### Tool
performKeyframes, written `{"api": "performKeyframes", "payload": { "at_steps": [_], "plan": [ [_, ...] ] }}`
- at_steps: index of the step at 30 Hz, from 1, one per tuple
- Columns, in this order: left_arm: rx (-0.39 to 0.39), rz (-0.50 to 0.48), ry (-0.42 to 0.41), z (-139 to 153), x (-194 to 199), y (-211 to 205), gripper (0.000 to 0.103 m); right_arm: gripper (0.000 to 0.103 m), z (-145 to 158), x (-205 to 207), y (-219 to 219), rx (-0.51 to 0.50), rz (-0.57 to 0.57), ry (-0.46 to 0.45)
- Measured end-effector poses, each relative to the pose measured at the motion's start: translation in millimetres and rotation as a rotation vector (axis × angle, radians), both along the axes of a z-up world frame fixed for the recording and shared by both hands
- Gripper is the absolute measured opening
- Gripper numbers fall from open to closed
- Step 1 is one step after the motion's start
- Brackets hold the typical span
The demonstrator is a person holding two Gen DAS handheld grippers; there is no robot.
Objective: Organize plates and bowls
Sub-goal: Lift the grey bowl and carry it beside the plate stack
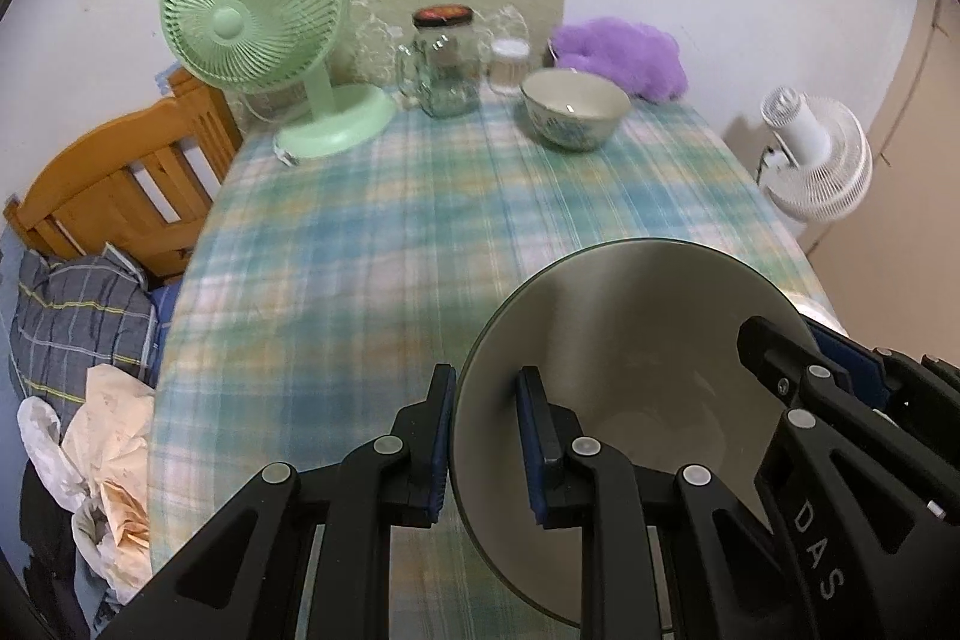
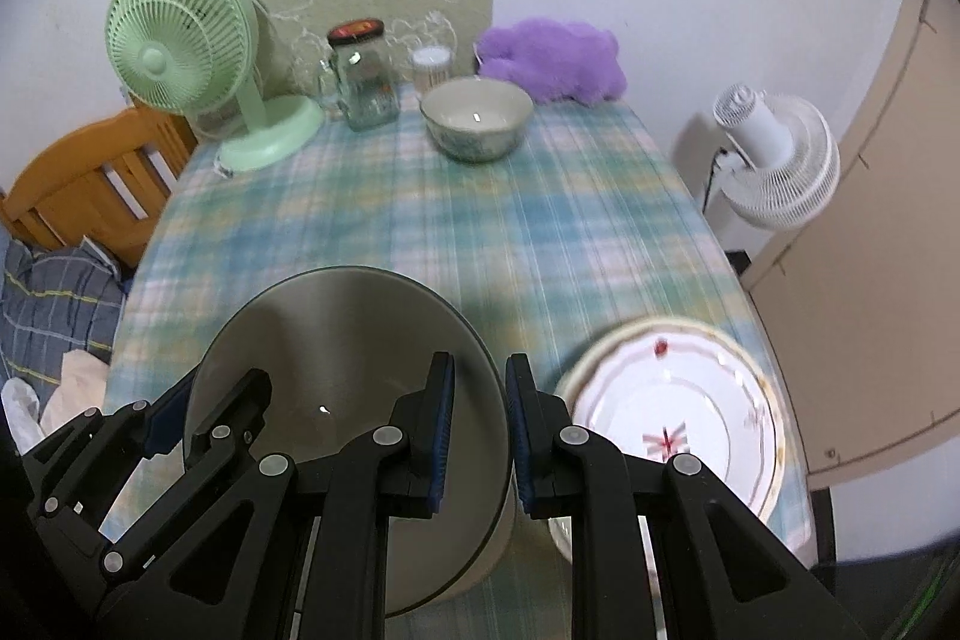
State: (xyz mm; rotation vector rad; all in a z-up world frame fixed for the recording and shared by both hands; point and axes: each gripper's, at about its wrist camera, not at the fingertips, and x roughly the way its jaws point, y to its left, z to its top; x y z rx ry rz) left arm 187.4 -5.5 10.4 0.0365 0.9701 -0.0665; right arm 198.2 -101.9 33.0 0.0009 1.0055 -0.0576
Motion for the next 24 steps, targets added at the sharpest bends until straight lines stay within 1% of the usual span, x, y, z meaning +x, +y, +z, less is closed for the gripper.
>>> {"api": "performKeyframes", "payload": {
  "at_steps": [7, 12, 24],
  "plan": [
    [-0.033, -0.033, 0.055, -22.5, -11.1, -2.8, 0.018, 0.021, -19.3, -15.9, -2.9, -0.028, -0.025, 0.05],
    [-0.06, -0.024, 0.108, -40.0, -12.6, -1.0, 0.019, 0.021, -33.9, -19.2, -2.0, -0.041, -0.026, 0.101],
    [-0.051, 0.016, 0.142, -56.7, -1.7, 1.7, 0.02, 0.021, -50.5, -5.1, 1.3, -0.04, -0.001, 0.139]
  ]
}}
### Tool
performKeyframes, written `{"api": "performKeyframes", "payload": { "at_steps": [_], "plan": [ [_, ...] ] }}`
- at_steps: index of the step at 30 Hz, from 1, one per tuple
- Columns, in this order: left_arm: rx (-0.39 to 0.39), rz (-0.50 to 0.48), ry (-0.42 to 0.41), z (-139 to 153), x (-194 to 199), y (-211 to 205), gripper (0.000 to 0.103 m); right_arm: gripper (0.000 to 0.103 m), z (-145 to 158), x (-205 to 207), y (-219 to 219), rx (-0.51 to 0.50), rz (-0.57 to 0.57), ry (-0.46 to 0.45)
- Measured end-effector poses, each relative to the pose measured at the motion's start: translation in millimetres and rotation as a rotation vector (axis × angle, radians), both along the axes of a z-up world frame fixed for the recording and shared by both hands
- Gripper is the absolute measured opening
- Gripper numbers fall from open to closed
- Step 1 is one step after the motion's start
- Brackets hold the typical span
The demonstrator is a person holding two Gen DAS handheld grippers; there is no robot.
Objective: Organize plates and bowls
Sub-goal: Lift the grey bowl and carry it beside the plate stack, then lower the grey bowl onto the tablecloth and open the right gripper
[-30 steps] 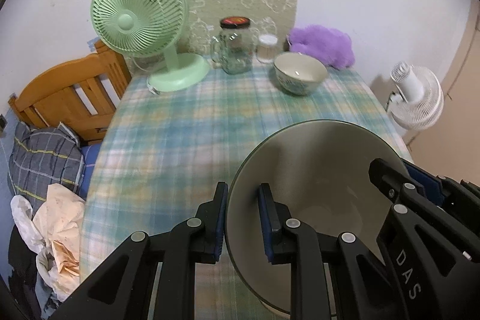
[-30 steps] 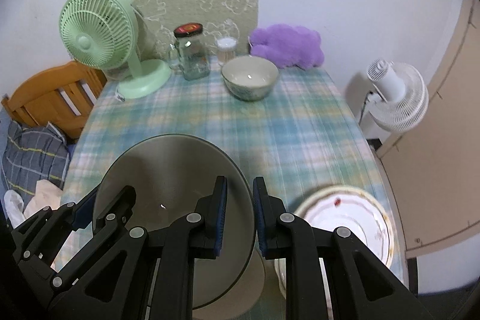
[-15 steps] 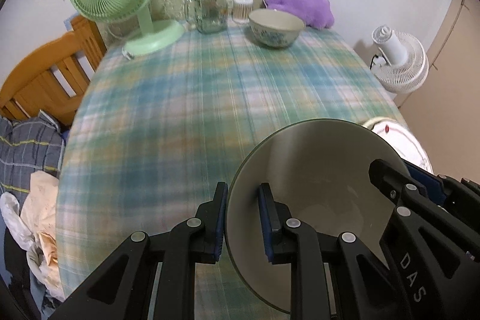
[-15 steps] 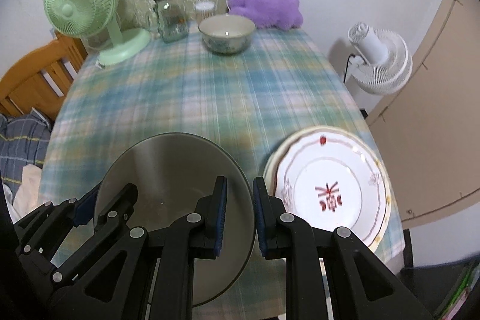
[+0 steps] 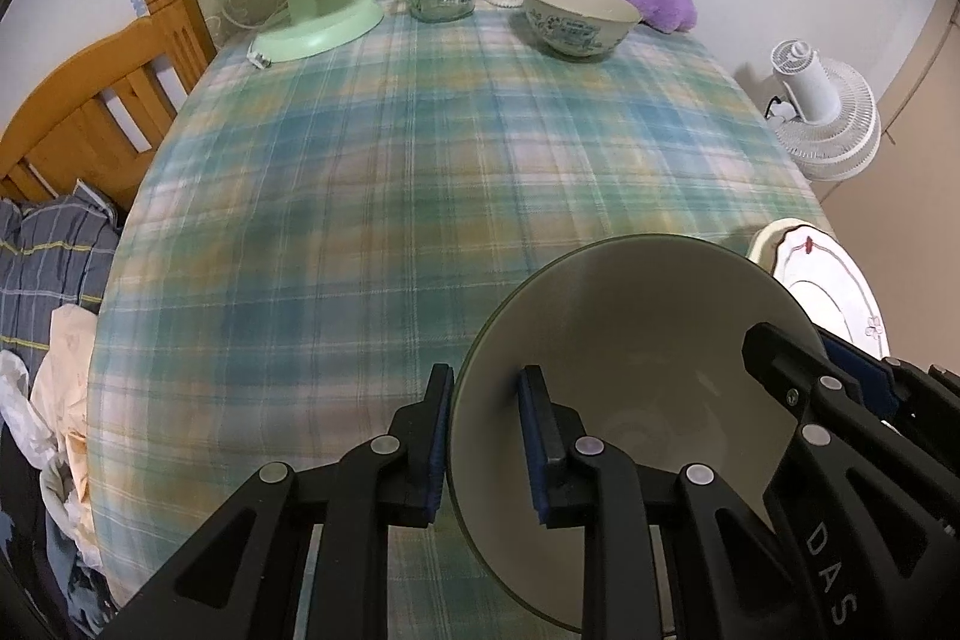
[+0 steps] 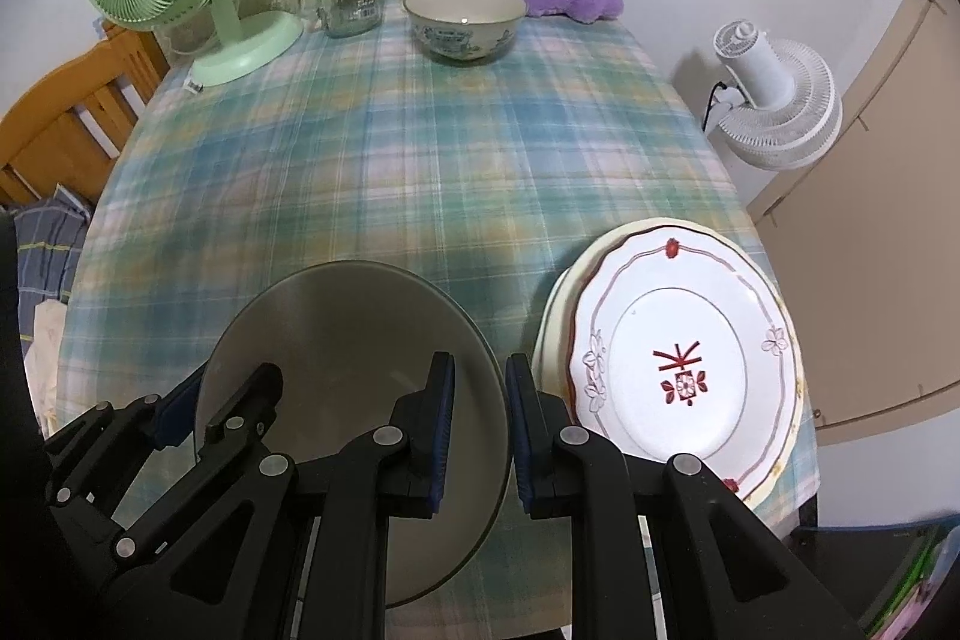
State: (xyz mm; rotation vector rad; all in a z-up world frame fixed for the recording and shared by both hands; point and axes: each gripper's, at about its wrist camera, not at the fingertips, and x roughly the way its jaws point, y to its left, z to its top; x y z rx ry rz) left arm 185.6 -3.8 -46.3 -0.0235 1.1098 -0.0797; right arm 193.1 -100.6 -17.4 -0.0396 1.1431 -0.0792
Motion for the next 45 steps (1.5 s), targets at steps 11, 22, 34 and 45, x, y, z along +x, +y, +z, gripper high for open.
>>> {"api": "performKeyframes", "payload": {
  "at_steps": [11, 22, 34, 45],
  "plan": [
    [0.036, 0.0, 0.01, -7.6, 9.9, -8.8, 0.02, 0.021, -14.4, 12.7, -8.3, 0.031, 0.0, 0.025],
    [0.076, -0.052, 0.02, -5.9, 4.7, -15.8, 0.037, 0.021, -14.9, 3.2, -17.0, 0.106, -0.015, -0.011],
    [0.045, -0.12, -0.026, 14.8, -13.4, -16.9, 0.078, 0.059, -1.4, -20.1, -18.9, 0.147, -0.044, -0.056],
    [-0.008, -0.058, -0.116, 53.5, -4.1, -24.3, 0.081, 0.063, 45.0, -12.8, -26.4, 0.14, 0.015, -0.135]
  ]
}}
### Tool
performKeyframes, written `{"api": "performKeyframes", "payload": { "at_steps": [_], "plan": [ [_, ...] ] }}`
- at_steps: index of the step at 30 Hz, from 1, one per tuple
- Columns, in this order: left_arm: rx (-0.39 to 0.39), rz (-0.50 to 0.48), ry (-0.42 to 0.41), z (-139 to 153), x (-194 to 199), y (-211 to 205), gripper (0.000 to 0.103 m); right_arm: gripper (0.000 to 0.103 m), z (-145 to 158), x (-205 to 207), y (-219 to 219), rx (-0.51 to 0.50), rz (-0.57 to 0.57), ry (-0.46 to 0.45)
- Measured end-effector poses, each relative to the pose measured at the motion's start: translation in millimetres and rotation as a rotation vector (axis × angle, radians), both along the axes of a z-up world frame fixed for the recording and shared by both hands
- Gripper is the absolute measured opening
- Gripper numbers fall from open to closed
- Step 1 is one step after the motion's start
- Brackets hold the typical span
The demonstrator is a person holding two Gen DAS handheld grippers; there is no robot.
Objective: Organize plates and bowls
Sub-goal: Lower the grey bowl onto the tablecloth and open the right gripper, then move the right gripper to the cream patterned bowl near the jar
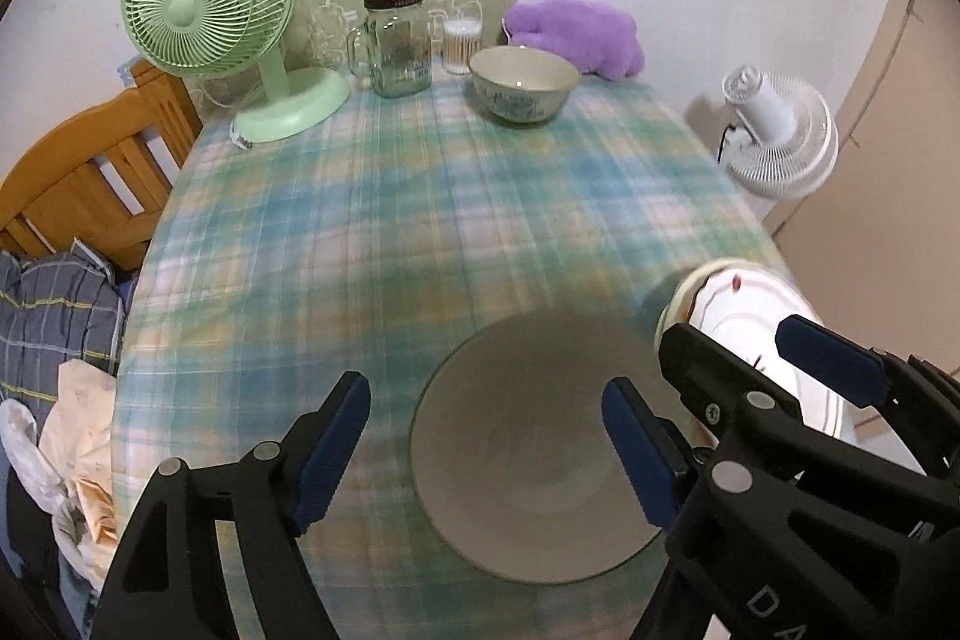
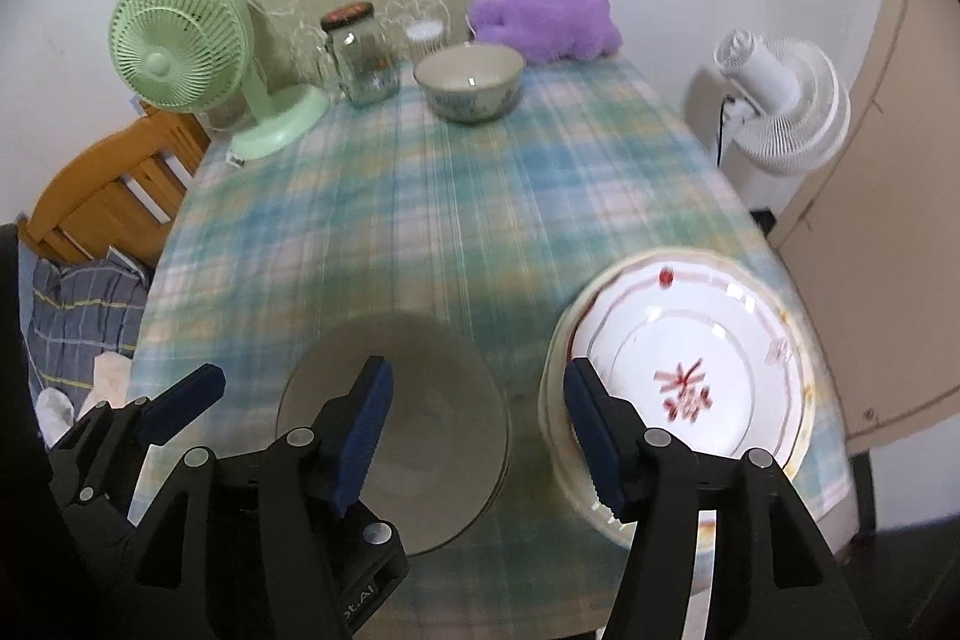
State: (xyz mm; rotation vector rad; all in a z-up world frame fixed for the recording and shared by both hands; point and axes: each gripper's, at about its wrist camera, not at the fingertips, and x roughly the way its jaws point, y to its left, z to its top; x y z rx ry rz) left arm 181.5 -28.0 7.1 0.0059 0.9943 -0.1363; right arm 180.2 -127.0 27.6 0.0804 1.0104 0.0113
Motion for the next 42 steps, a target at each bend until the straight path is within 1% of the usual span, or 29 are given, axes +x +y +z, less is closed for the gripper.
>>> {"api": "performKeyframes", "payload": {
  "at_steps": [3, 8, 13, 20, 24, 28, 31, 38, 42],
  "plan": [
    [0.003, 0.031, 0.013, 4.1, 9.3, -8.0, 0.081, 0.063, 4.0, 11.6, -7.7, -0.001, 0.019, 0.012],
    [0.018, 0.08, -0.002, 13.6, 29.8, -26.2, 0.081, 0.063, 12.9, 34.3, -21.9, -0.002, 0.064, 0.006],
    [0.02, 0.129, -0.026, 23.3, 50.7, -42.7, 0.081, 0.063, 22.2, 64.7, -39.1, 0.0, 0.122, -0.012],
    [0.048, 0.203, -0.068, 34.6, 93.3, -68.0, 0.08, 0.063, 31.1, 111.9, -62.4, -0.006, 0.191, -0.049],
    [0.064, 0.241, -0.083, 39.6, 115.5, -78.7, 0.08, 0.063, 33.3, 141.7, -75.9, 0.007, 0.223, -0.068],
    [0.093, 0.288, -0.085, 42.4, 130.9, -84.2, 0.079, 0.063, 33.7, 164.4, -82.1, 0.013, 0.248, -0.066],
    [0.1, 0.304, -0.085, 43.4, 145.2, -86.3, 0.079, 0.063, 32.3, 180.7, -84.0, 0.033, 0.258, -0.064],
    [0.111, 0.31, -0.092, 42.6, 184.2, -86.4, 0.08, 0.063, 30.5, 221.1, -83.0, 0.053, 0.261, -0.074],
    [0.1, 0.311, -0.07, 36.4, 210.5, -80.9, 0.08, 0.063, 25.5, 247.9, -80.3, 0.06, 0.253, -0.061]
  ]
}}
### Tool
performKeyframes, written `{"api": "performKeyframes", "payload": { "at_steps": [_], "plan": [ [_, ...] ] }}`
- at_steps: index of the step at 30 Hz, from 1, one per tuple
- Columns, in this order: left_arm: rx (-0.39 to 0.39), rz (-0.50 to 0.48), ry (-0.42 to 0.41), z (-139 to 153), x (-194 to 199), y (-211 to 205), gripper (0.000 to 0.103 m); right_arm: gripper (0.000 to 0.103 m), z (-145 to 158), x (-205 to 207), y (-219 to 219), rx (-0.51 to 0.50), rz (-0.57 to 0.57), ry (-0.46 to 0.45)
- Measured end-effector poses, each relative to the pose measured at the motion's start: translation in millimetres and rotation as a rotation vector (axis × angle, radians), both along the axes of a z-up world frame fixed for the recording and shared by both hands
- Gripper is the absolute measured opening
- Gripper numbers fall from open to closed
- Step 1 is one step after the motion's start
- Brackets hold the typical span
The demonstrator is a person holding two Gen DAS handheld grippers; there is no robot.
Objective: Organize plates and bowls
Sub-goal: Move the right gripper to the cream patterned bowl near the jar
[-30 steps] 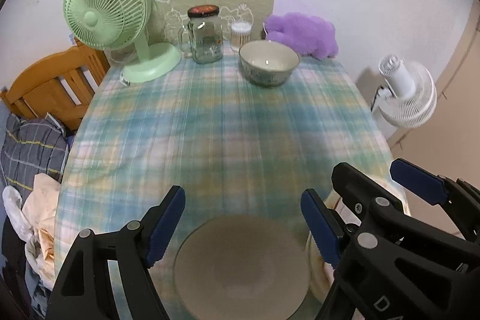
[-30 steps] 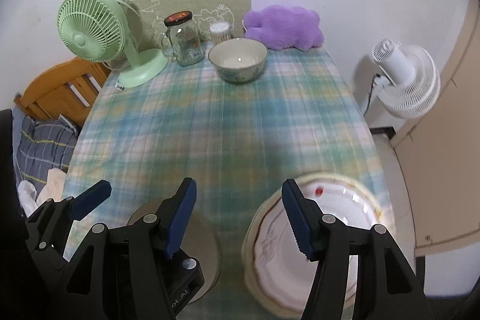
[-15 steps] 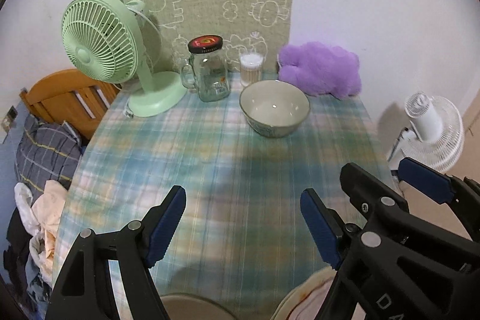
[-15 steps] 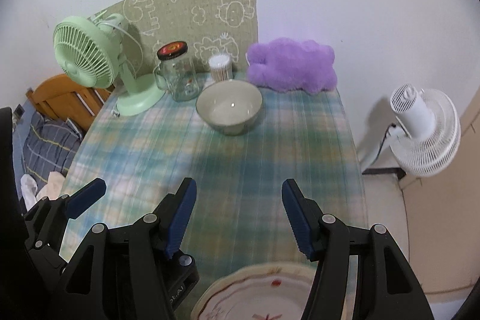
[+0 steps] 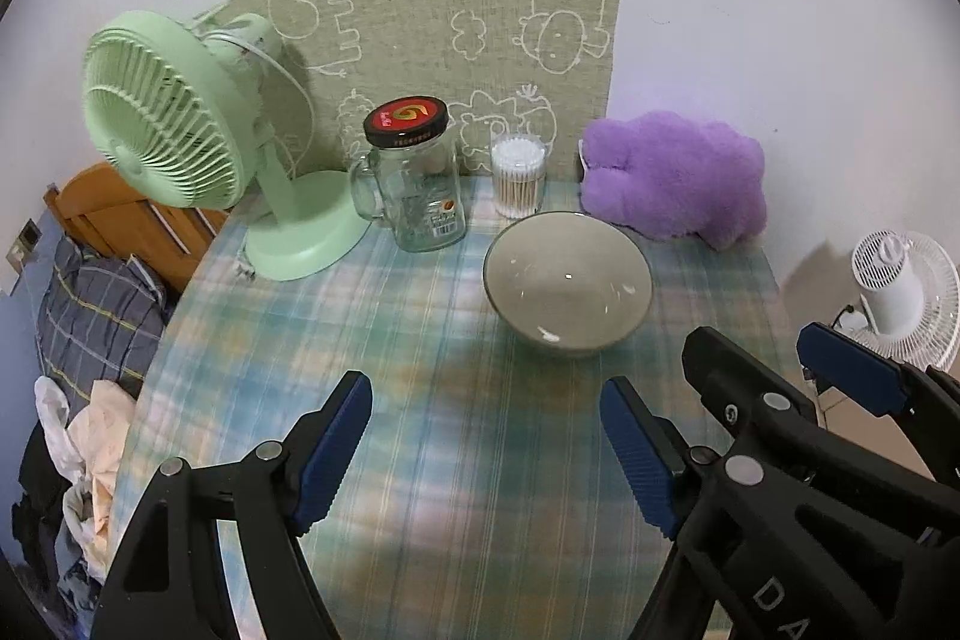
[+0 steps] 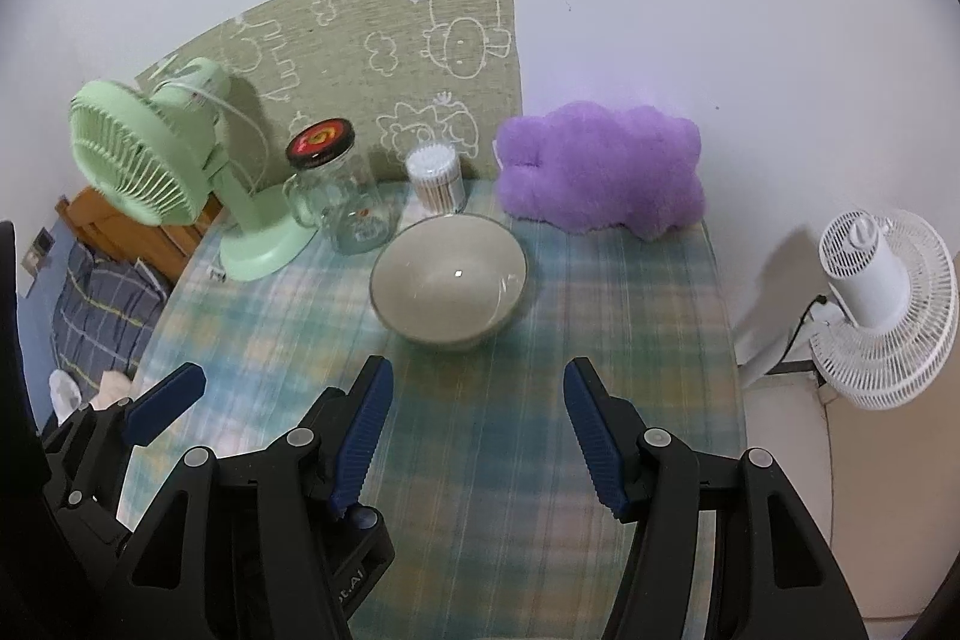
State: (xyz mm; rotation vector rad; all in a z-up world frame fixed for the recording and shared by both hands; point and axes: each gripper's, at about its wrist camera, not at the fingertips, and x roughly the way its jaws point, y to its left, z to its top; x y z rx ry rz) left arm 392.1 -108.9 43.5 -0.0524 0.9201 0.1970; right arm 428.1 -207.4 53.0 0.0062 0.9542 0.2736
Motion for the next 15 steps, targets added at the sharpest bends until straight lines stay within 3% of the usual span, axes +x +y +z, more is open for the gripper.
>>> {"api": "performKeyframes", "payload": {
  "at_steps": [2, 4, 9, 15],
  "plan": [
    [-0.008, -0.003, 0.013, -3.0, 9.7, 1.7, 0.08, 0.065, -4.6, 13.9, 2.5, -0.001, -0.001, 0.012],
    [-0.003, 0.012, 0.018, -5.8, 19.8, 3.8, 0.08, 0.074, -10.4, 26.9, 2.8, 0.008, -0.002, 0.024],
    [0.006, 0.032, 0.013, -16.6, 43.3, 5.9, 0.08, 0.083, -22.2, 49.5, 2.9, 0.002, -0.031, 0.016],
    [0.01, 0.045, 0.008, -30.8, 71.6, 12.2, 0.08, 0.083, -38.7, 78.7, 10.0, -0.001, -0.053, 0.01]
  ]
}}
